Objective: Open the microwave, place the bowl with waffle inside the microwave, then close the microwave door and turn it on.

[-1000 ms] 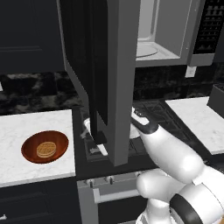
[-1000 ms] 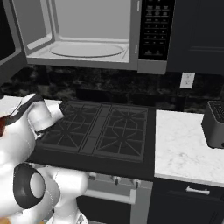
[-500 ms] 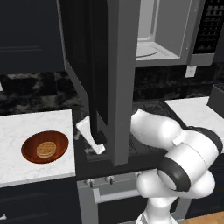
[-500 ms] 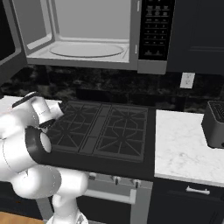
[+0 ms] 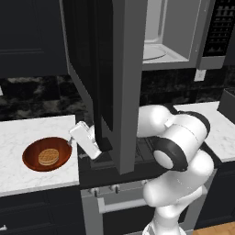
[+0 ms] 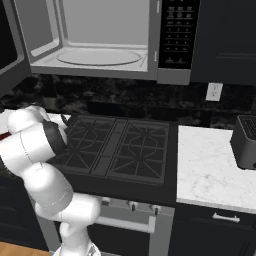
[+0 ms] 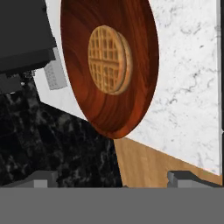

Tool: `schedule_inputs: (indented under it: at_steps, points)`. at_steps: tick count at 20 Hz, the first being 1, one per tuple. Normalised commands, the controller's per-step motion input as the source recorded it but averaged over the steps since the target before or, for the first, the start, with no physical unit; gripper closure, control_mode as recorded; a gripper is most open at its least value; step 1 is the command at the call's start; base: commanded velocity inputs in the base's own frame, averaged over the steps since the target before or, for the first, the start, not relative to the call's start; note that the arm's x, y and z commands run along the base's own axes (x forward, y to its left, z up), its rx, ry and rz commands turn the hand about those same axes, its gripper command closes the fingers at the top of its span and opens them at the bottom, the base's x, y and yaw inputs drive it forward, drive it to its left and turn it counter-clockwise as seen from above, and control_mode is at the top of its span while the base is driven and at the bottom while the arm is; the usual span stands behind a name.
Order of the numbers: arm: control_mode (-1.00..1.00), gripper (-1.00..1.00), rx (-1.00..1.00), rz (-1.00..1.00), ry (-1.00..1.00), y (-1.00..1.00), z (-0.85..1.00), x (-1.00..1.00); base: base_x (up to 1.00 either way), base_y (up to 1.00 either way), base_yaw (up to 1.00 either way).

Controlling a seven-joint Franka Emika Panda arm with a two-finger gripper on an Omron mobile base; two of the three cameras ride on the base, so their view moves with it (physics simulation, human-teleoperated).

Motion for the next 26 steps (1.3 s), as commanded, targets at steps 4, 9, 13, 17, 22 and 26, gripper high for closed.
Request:
schedule_inputs:
  at_steps: [4,9,13,17,22,26]
  points:
    - [-1.00,-1.00,-0.03,-0.01,0.00,0.14,-0.43,0.20,0.00,0.00,0.00]
    - [-1.00,-1.00,-0.03,-0.01,0.00,0.19,-0.37,0.20,0.00,0.00,0.00]
    - [-1.00,-1.00,-0.02,-0.02,0.00,0.22,-0.29,0.25,0.00,0.00,0.00]
    - [-1.00,-1.00,-0.02,-0.02,0.00,0.23,-0.30,0.25,0.00,0.00,0.00]
    - [-1.00,1.00,-0.01,-0.02,0.00,0.17,-0.31,0.15,0.00,0.00,0.00]
    - [-1.00,1.00,0.00,-0.03,0.00,0.03,-0.18,0.00,0.00,0.00,0.00]
